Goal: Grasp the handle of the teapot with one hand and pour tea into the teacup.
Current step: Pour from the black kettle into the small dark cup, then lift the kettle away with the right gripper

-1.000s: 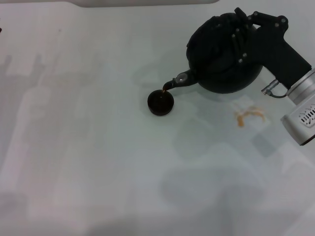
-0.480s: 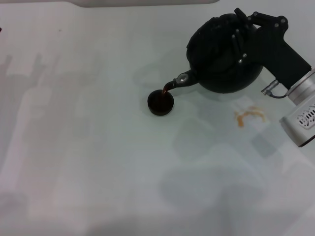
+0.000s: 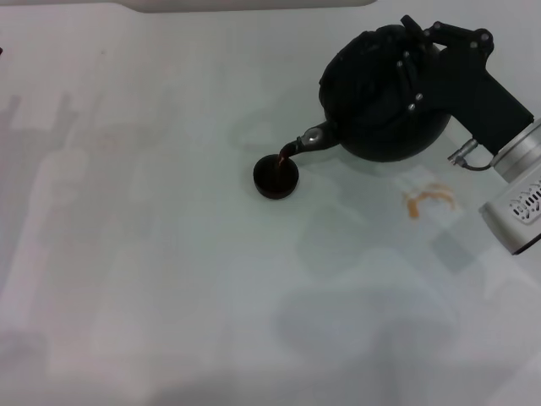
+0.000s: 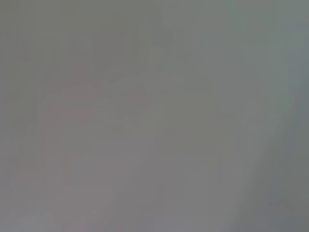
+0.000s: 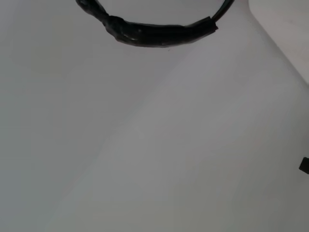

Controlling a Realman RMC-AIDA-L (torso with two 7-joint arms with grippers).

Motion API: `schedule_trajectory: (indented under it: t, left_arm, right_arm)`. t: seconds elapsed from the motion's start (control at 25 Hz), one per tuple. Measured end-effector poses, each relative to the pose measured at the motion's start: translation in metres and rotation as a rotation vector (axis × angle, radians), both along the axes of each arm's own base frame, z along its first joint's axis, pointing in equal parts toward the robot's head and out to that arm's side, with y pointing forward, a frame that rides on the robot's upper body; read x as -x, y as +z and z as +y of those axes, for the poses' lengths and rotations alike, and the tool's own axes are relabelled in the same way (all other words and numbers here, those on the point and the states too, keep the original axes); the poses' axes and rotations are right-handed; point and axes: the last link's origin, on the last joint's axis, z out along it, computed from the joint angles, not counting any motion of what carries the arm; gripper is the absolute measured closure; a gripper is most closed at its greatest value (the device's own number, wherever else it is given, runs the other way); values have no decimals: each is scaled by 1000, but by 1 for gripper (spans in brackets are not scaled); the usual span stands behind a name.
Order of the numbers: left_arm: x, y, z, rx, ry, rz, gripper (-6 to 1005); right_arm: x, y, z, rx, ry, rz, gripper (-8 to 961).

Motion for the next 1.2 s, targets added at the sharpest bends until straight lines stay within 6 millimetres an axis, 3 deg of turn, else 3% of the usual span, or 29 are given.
schedule_trajectory:
  t: [0.92,1.2]
  left_arm:
    - [0,-1,0,2,2,-5,138]
    - [-2,-4,0,6,2,-12,137]
  right_arm:
    - [-2,2,-1,-5,-3,9,833]
    - [-4,-1,-2,52,-55,89,833]
